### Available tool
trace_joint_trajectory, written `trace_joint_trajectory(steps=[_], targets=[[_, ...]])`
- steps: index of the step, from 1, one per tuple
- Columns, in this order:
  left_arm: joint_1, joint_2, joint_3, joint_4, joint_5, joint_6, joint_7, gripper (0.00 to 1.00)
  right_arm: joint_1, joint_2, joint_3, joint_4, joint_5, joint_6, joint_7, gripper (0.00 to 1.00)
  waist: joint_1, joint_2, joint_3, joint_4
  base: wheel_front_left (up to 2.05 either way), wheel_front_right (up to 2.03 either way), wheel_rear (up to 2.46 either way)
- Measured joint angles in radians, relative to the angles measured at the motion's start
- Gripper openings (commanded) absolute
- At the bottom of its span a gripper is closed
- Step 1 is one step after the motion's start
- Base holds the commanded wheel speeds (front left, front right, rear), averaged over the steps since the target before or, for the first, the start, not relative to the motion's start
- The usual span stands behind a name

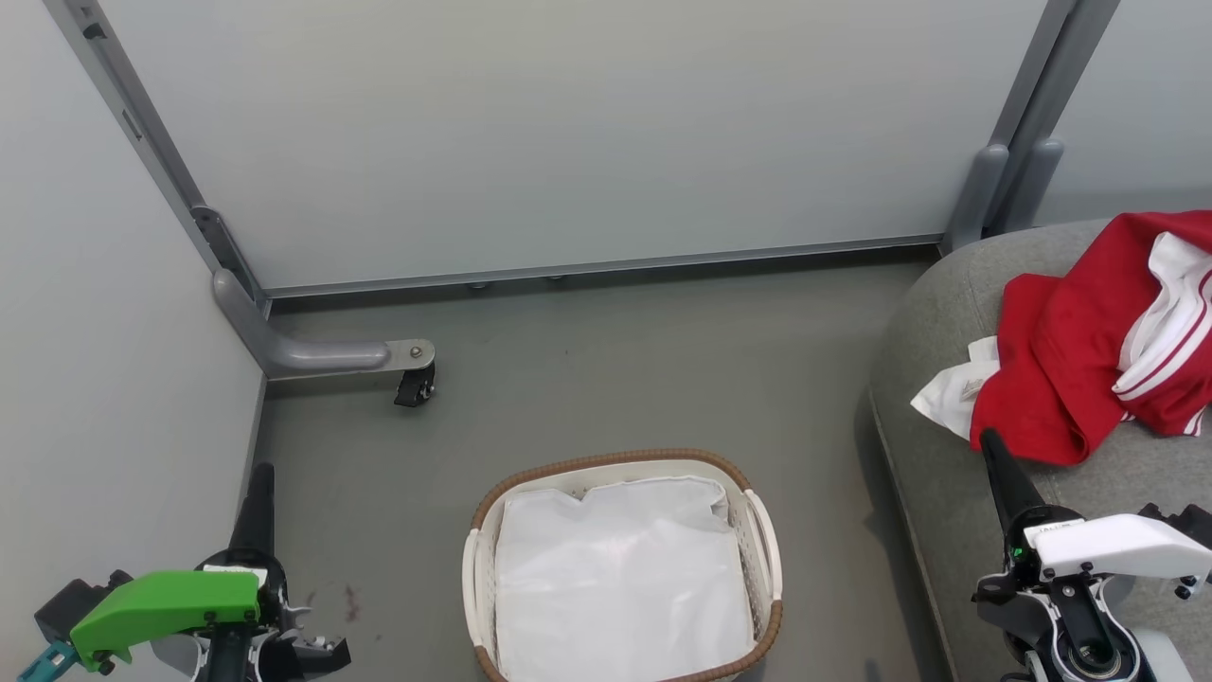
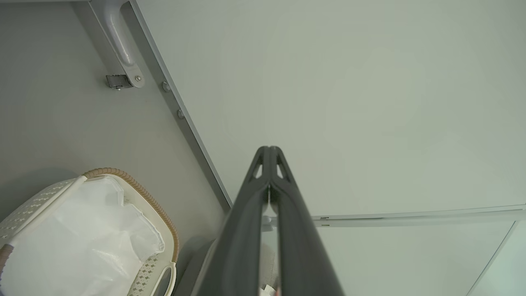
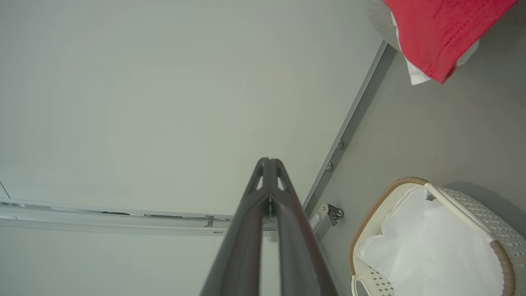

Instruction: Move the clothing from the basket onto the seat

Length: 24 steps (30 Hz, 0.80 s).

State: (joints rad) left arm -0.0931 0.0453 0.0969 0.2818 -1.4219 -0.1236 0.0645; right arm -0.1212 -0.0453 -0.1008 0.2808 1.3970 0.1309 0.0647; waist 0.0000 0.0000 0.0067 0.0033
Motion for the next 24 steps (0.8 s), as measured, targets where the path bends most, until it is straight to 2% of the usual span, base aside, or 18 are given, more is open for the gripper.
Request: trace_joint_trajectory(steps=[24], targets=[[-0.007, 0.001, 0.015, -0.033, -0.171, -0.004, 0.049, 0.00, 0.007, -0.001, -0.012, -0.033, 0.197, 0.000, 0.045, 0.00, 0.0000, 0.0000, -0.003, -0.003, 0.00, 0.00, 0.00]])
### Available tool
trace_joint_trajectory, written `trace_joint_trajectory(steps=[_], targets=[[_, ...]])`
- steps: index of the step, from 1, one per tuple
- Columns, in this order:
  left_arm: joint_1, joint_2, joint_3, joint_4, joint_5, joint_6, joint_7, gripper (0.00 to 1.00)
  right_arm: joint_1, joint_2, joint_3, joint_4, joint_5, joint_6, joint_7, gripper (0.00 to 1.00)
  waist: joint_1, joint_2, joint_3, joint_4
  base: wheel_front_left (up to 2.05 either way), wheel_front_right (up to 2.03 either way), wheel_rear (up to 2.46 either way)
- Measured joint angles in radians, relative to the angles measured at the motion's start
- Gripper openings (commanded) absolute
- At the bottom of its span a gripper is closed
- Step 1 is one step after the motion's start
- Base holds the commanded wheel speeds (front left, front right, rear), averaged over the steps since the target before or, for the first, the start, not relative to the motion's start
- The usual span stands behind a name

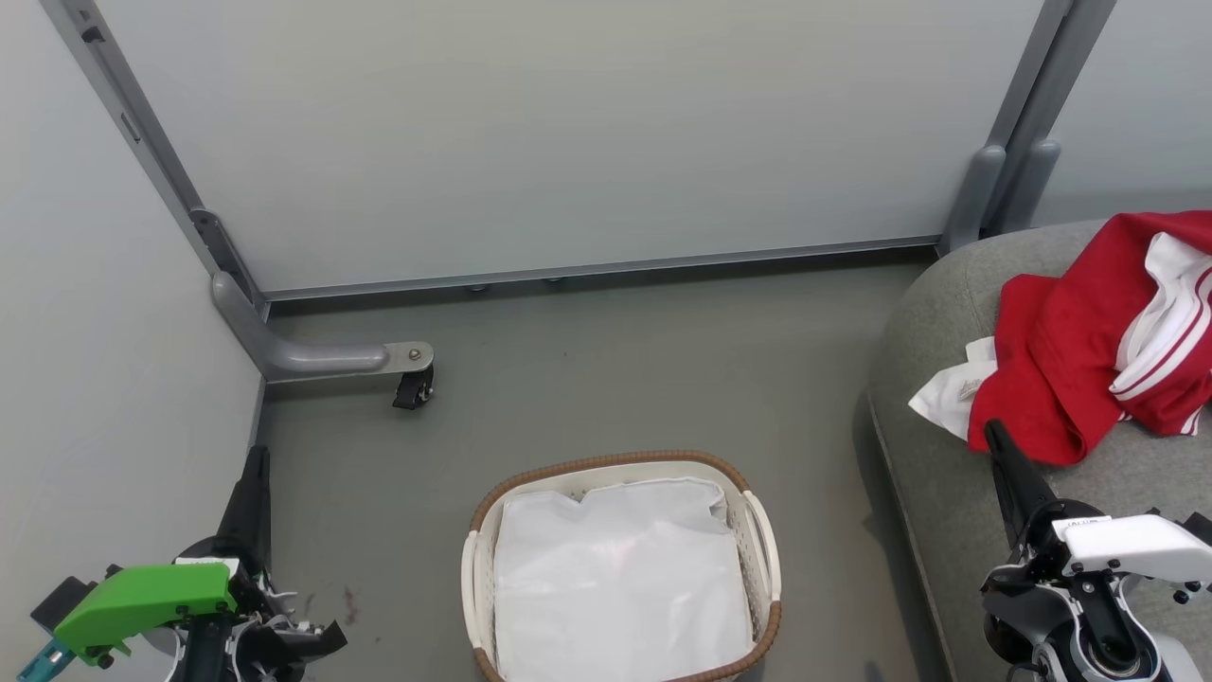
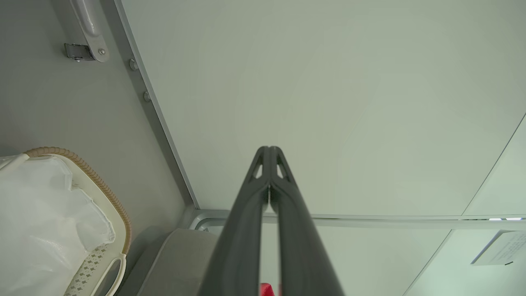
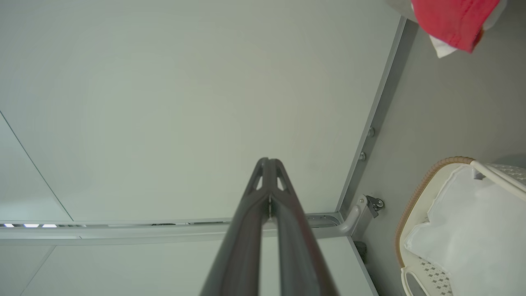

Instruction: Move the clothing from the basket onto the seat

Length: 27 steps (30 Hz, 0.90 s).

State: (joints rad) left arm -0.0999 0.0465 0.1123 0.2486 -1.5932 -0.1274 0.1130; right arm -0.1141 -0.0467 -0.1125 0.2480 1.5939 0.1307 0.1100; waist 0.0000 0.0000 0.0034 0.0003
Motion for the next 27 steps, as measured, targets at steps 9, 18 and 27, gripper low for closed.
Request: trace_joint_trajectory(steps=[9, 18, 27], targets=[[-0.003, 0.000, 0.002, -0.004, -0.018, 0.000, 0.001, 0.00, 0.000, 0.000, -0.001, -0.003, 0.017, 0.000, 0.005, 0.00, 0.0000, 0.0000, 0.000, 0.000, 0.00, 0.00, 0.00], [-0.003, 0.000, 0.002, -0.004, -0.018, 0.000, 0.001, 0.00, 0.001, 0.000, -0.001, -0.003, 0.017, 0.000, 0.005, 0.00, 0.0000, 0.0000, 0.000, 0.000, 0.00, 0.00, 0.00], [-0.003, 0.000, 0.002, -0.004, -0.018, 0.000, 0.001, 0.00, 0.001, 0.000, -0.001, -0.003, 0.017, 0.000, 0.005, 0.00, 0.0000, 0.0000, 0.000, 0.000, 0.00, 0.00, 0.00]])
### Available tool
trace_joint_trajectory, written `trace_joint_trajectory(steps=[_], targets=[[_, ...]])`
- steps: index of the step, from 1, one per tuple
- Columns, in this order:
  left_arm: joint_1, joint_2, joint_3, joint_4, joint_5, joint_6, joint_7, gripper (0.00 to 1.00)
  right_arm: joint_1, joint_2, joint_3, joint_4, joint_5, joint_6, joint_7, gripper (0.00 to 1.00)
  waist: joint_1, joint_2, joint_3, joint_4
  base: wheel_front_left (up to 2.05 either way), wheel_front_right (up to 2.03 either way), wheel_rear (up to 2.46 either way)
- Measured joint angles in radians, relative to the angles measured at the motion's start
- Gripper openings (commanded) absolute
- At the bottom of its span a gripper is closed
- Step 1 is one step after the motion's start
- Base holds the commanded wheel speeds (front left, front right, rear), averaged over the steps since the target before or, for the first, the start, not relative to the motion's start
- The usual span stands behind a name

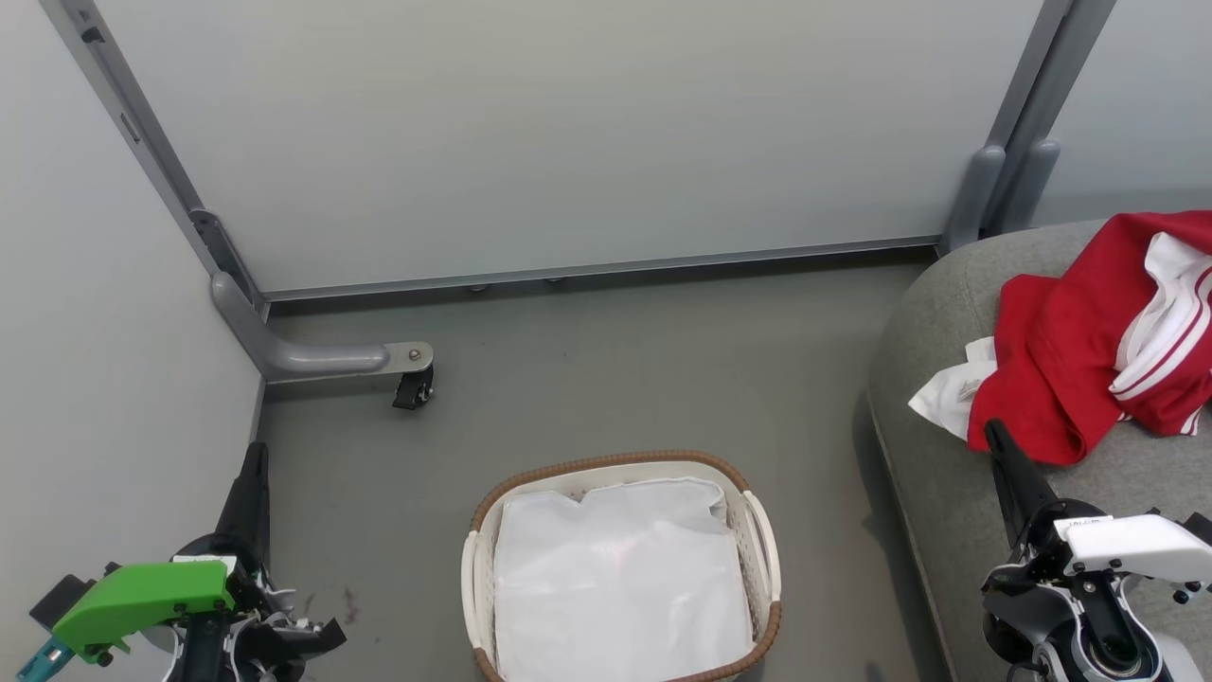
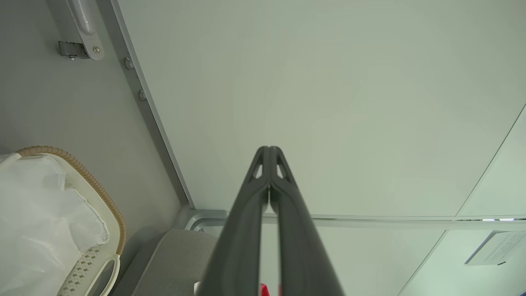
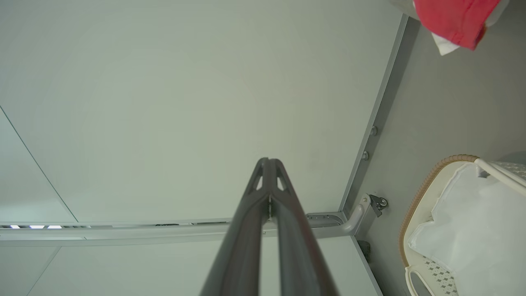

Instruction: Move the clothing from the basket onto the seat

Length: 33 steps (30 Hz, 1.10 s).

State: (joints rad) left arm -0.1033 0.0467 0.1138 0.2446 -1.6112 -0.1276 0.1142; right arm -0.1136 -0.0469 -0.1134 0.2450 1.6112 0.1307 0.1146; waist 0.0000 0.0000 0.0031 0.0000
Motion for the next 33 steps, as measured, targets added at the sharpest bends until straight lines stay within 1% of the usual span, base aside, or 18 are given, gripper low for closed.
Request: trace_joint_trajectory(steps=[33], targets=[[0.000, 0.000, 0.000, 0.000, 0.000, 0.000, 0.000, 0.00, 0.000, 0.000, 0.000, 0.000, 0.000, 0.000, 0.000, 0.00, 0.0000, 0.0001, 0.000, 0.000, 0.00, 0.00, 0.00]])
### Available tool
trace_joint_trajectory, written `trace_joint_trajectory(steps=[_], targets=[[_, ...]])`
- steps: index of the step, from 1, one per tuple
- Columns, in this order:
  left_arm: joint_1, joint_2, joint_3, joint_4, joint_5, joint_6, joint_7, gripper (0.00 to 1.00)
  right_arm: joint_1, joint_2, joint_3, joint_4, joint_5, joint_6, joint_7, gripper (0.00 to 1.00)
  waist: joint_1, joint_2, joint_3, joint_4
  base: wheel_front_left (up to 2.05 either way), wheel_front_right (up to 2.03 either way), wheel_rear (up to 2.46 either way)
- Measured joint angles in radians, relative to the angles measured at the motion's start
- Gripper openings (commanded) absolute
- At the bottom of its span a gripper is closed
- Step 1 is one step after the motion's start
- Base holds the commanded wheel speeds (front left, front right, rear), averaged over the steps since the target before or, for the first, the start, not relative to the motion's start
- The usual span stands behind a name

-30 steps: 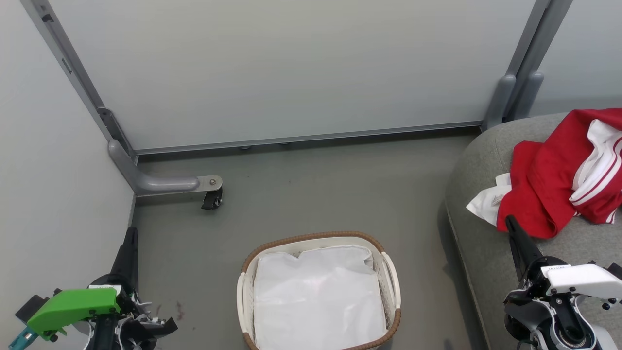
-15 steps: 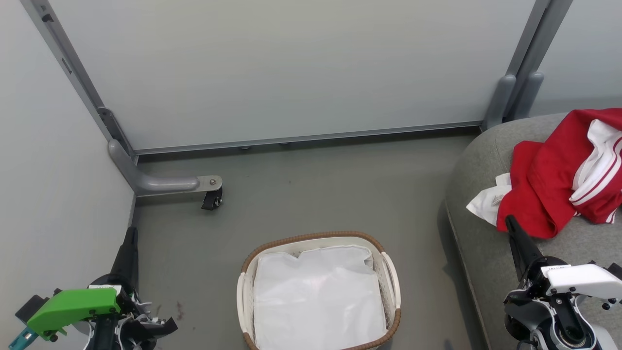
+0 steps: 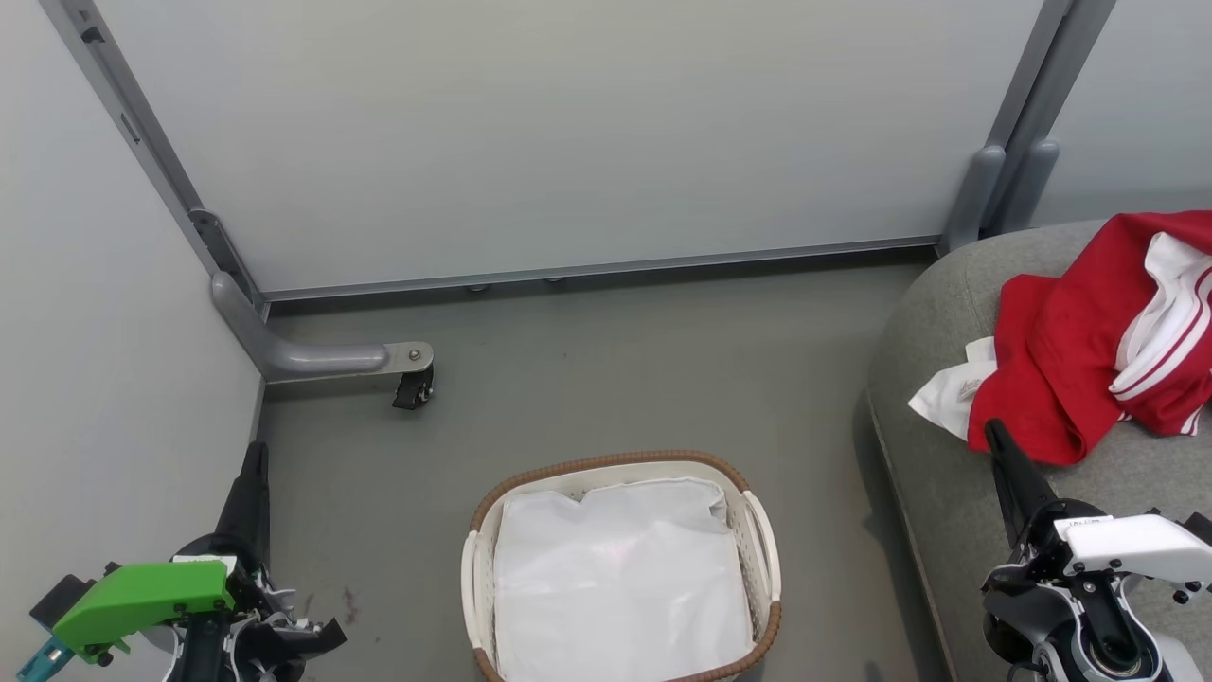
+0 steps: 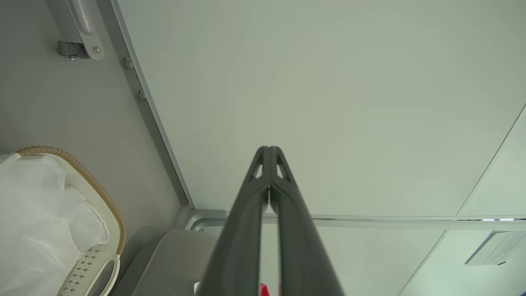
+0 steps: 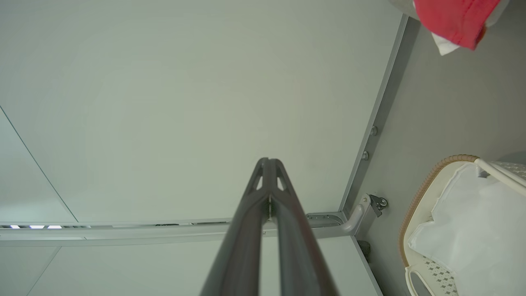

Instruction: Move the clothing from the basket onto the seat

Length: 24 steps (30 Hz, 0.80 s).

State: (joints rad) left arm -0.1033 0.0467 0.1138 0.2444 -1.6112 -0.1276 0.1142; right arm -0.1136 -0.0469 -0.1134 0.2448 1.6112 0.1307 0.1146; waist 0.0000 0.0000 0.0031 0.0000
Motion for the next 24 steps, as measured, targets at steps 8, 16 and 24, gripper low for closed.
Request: trace_joint_trajectory(steps=[8, 16, 24], targets=[[0.000, 0.000, 0.000, 0.000, 0.000, 0.000, 0.000, 0.00, 0.000, 0.000, 0.000, 0.000, 0.000, 0.000, 0.000, 0.00, 0.0000, 0.0000, 0.000, 0.000, 0.00, 0.00, 0.00], [0.000, 0.000, 0.000, 0.000, 0.000, 0.000, 0.000, 0.00, 0.000, 0.000, 0.000, 0.000, 0.000, 0.000, 0.000, 0.00, 0.0000, 0.0000, 0.000, 0.000, 0.00, 0.00, 0.00], [0.000, 0.000, 0.000, 0.000, 0.000, 0.000, 0.000, 0.00, 0.000, 0.000, 0.000, 0.000, 0.000, 0.000, 0.000, 0.00, 0.0000, 0.0000, 0.000, 0.000, 0.00, 0.00, 0.00]])
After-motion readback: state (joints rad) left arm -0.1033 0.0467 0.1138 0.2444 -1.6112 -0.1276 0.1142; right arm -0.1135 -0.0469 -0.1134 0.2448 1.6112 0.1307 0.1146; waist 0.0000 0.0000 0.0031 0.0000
